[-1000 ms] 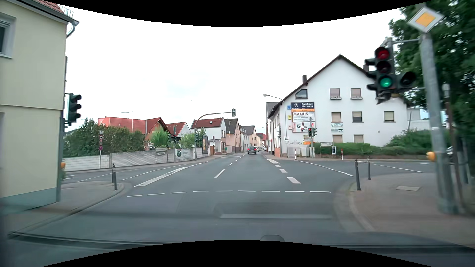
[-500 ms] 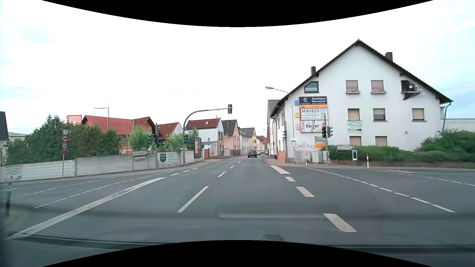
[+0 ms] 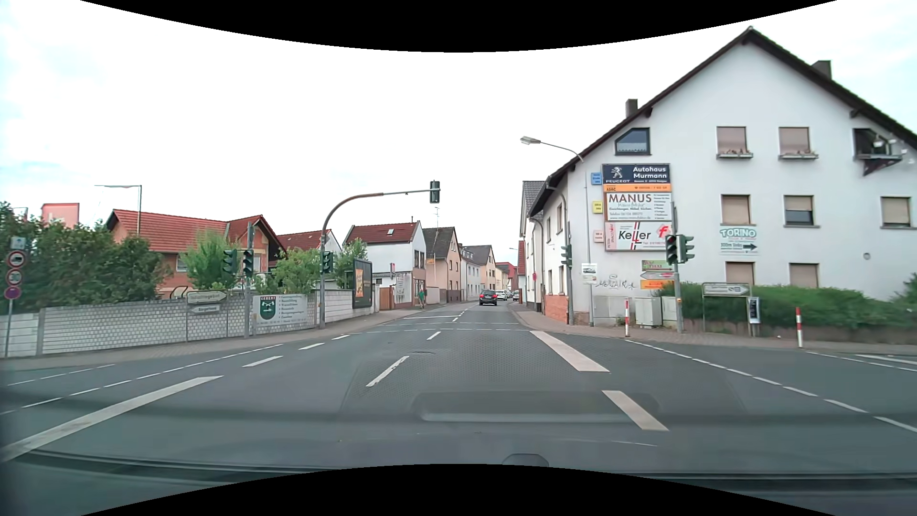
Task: Follow the waypoints while adhering to traffic rules and regulations
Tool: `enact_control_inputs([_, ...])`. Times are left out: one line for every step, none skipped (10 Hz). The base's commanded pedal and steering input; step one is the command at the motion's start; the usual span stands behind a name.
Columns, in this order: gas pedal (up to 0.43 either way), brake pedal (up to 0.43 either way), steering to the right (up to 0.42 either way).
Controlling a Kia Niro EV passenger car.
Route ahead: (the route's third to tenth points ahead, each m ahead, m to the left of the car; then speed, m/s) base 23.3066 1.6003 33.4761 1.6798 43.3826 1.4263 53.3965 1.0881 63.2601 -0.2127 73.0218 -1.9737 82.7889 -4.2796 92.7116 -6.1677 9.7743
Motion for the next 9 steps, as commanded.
enact_control_inputs([0.028, 0.0, -0.003])
enact_control_inputs([0.028, 0.0, -0.003])
enact_control_inputs([0.028, 0.0, -0.003])
enact_control_inputs([0.028, 0.0, -0.003])
enact_control_inputs([0.028, 0.0, -0.003])
enact_control_inputs([0.028, 0.0, -0.003])
enact_control_inputs([0.028, 0.0, -0.003])
enact_control_inputs([0.028, 0.0, -0.003])
enact_control_inputs([0.028, 0.0, -0.003])
